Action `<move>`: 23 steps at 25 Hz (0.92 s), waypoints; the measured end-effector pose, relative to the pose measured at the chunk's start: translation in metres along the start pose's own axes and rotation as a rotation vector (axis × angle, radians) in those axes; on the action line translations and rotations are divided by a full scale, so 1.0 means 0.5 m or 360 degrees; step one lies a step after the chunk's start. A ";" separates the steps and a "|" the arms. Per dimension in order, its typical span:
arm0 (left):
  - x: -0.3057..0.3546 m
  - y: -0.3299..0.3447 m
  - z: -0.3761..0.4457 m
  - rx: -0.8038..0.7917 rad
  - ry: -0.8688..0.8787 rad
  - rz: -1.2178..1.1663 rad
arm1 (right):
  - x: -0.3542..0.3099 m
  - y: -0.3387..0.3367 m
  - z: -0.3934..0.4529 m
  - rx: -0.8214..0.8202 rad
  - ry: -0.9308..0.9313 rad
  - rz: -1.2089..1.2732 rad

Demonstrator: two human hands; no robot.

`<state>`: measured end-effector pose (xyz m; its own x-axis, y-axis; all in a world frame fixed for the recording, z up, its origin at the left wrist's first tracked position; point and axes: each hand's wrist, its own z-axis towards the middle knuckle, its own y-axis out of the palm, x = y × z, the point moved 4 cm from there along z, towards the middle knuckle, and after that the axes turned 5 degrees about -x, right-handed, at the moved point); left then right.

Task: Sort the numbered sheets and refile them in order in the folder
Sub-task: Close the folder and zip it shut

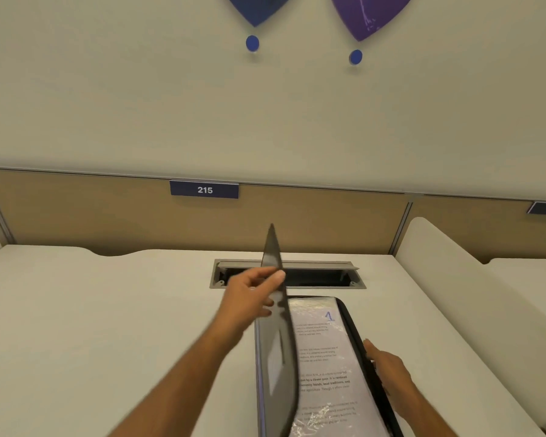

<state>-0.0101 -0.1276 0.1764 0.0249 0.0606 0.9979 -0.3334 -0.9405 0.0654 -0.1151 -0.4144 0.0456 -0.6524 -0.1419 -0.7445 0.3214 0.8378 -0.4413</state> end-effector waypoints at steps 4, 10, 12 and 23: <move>-0.091 0.084 0.003 -0.0228 -0.0041 0.0375 | -0.090 0.010 -0.038 -0.0173 -0.0270 0.0016; -0.182 0.116 -0.011 -0.0437 -0.0216 0.0731 | -0.194 -0.007 -0.068 -0.0531 -0.0575 0.0352; -0.206 0.097 -0.008 -0.0455 -0.0250 0.0941 | -0.177 -0.026 -0.042 -0.0512 -0.0533 0.0271; -0.337 0.017 -0.030 -0.0464 -0.0515 0.1460 | 0.039 0.014 0.080 0.0138 -0.0347 -0.1086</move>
<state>-0.0310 -0.1407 0.0090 -0.1164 -0.7781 0.6173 -0.5678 -0.4578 -0.6841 -0.0980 -0.4325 0.0077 -0.5781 -0.7284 -0.3677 -0.0498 0.4813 -0.8751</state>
